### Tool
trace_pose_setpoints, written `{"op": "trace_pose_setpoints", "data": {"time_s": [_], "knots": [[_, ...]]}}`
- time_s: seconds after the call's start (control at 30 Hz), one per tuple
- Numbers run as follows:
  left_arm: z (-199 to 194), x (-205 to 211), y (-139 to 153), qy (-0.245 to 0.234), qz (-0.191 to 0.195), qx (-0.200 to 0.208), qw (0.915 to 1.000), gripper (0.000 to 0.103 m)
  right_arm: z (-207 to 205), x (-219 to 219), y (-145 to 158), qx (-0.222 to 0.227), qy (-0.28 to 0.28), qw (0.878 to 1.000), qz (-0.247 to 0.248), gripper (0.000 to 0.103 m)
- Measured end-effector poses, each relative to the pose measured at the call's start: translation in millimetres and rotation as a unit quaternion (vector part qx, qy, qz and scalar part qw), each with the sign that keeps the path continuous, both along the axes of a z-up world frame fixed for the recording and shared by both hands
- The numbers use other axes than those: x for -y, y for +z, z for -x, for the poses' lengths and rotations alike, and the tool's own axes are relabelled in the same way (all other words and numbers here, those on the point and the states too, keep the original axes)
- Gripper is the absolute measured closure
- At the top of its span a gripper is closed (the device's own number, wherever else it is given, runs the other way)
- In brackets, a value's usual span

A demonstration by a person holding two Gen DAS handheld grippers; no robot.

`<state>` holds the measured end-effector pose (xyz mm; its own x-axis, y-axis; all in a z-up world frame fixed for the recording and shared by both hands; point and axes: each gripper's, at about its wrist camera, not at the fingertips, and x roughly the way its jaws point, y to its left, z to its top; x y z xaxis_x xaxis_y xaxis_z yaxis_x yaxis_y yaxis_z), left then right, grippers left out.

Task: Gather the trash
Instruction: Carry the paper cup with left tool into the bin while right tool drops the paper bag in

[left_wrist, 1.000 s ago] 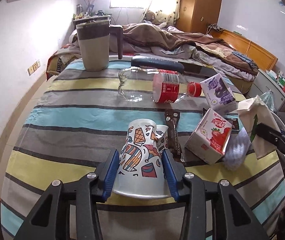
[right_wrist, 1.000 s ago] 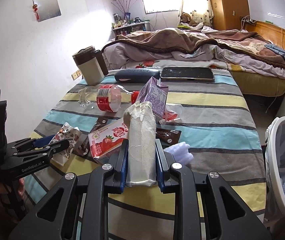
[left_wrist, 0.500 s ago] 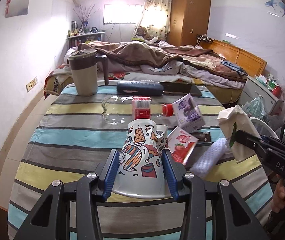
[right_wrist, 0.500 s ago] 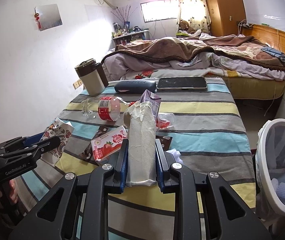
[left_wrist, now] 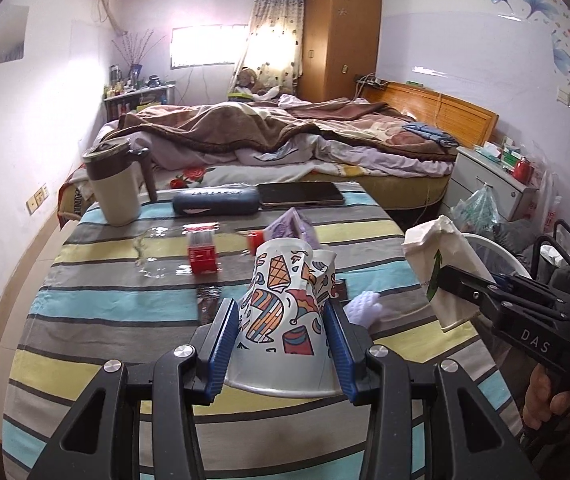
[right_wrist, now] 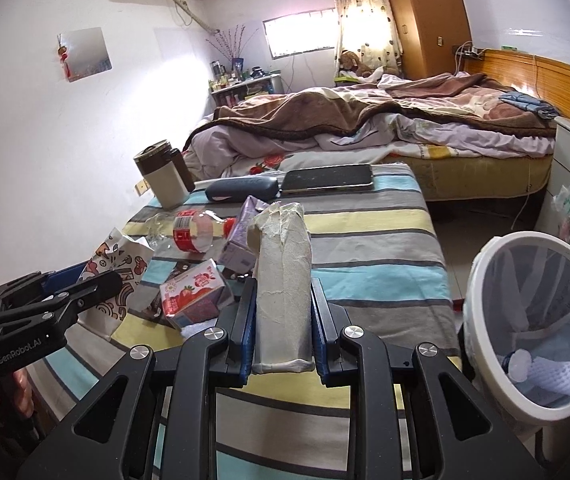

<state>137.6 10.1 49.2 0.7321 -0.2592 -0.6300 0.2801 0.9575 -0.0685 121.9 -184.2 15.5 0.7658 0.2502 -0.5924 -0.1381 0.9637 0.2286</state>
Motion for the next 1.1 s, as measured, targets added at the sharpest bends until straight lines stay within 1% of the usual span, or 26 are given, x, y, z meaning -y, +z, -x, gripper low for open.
{"op": "trace_pose_setpoints", "data": {"time_s": [0.23,0.5,0.83,1.1], "knots": [[1.7,31.9,5.0,-0.021,0.000,0.006,0.9998,0.058,7.5,23.5,0.3,0.003,-0.025,1.000,-0.006,0.077],[2.5,76.3,6.4,-0.063,0.003,0.007,0.9980,0.058,21.5,57.5,3.0,0.010,-0.059,0.998,-0.005,0.077],[0.8,144.0,3.9,-0.124,-0.001,0.006,0.9923,0.058,36.7,103.1,-1.1,0.006,-0.112,0.994,-0.007,0.077],[-1.1,188.2,1.4,-0.160,0.001,0.002,0.9872,0.058,45.6,135.1,-5.5,-0.001,-0.150,0.989,-0.008,0.077]]}}
